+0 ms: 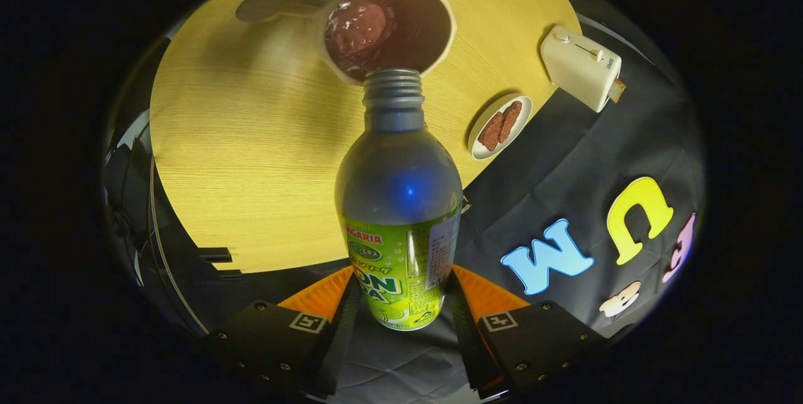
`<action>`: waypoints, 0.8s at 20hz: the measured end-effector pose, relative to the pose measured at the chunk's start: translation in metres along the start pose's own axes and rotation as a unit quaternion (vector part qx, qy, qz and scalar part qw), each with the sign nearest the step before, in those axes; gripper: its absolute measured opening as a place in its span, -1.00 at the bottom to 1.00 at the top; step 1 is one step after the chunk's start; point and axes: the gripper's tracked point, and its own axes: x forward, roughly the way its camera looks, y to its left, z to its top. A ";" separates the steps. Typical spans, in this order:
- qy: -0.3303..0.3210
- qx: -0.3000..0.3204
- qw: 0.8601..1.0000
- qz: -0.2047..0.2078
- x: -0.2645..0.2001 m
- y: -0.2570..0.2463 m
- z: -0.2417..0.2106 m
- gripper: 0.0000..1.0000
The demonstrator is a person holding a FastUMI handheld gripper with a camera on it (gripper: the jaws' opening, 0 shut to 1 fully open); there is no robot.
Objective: Take the bottle from table, then pour the juice into the cup, finally place the bottle on the coaster
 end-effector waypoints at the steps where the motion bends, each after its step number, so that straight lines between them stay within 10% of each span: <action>1: 0.000 0.000 1.000 0.000 0.000 0.001 0.001 0.48; 16: -0.025 0.031 0.999 0.008 0.004 0.006 0.005 0.49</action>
